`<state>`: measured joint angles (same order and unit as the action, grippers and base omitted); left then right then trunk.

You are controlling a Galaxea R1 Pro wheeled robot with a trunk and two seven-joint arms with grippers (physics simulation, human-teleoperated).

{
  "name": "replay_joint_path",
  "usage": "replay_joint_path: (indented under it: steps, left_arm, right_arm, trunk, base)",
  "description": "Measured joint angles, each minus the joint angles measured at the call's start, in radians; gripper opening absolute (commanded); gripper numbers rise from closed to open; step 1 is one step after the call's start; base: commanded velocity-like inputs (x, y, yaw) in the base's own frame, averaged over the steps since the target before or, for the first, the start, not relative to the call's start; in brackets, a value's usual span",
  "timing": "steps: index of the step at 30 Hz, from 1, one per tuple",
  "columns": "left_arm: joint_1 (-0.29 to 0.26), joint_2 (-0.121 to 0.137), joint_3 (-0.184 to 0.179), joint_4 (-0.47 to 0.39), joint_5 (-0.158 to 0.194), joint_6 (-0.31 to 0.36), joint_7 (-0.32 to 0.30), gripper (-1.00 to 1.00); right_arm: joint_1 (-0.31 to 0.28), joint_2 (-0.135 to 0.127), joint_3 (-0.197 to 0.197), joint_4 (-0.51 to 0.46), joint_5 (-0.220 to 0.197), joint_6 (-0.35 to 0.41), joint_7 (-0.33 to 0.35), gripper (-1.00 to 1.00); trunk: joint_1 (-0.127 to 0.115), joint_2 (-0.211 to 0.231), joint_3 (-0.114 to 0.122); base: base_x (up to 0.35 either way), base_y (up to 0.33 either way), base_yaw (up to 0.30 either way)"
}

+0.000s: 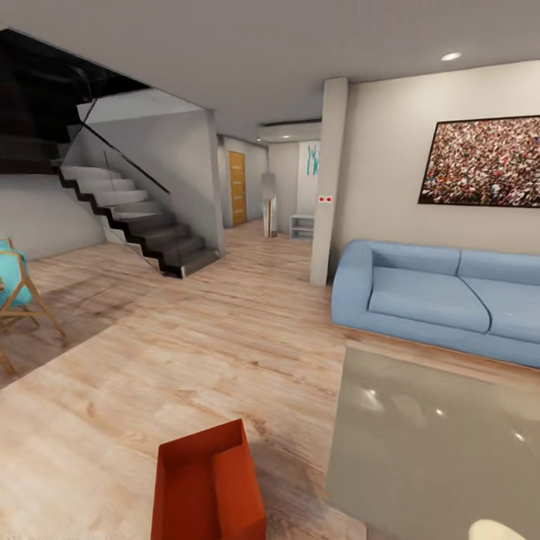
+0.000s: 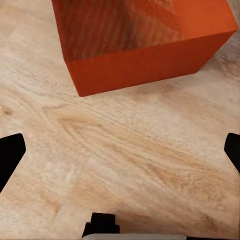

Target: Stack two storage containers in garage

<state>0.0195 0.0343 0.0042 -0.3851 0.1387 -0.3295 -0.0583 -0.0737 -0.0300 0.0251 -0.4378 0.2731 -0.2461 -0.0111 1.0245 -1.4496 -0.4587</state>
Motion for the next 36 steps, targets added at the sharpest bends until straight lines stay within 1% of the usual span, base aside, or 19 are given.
replay_joint_path:
  steps: [5,30,32,36]
  left_arm:
    - [0.000,0.000,0.000,0.000,0.000,-0.001,0.000,1.00]
    - [0.000,-0.001,0.000,0.000,0.000,-0.002,0.000,1.00]
    - [0.000,0.000,0.000,0.000,0.001,-0.001,0.000,1.00]
    - [0.000,0.000,0.000,0.000,0.001,0.000,0.000,1.00]
  right_arm:
    - [0.000,0.000,0.000,0.000,0.000,0.000,0.000,1.00]
    - [0.000,0.000,0.000,0.000,0.002,0.000,0.000,1.00]
    - [0.001,0.000,0.000,0.000,0.002,0.000,0.000,1.00]
    - [0.001,0.000,0.000,0.000,0.002,0.000,0.000,1.00]
  trunk:
    - [0.000,0.000,0.000]
    - [0.001,0.000,0.000]
    - [0.000,0.000,0.000]
    - [0.000,0.000,0.000]
  base:
    - [0.131,-0.061,0.298]
    - [0.004,-0.001,0.298]
    - [0.114,0.000,0.256]
    - [0.253,0.000,0.089]
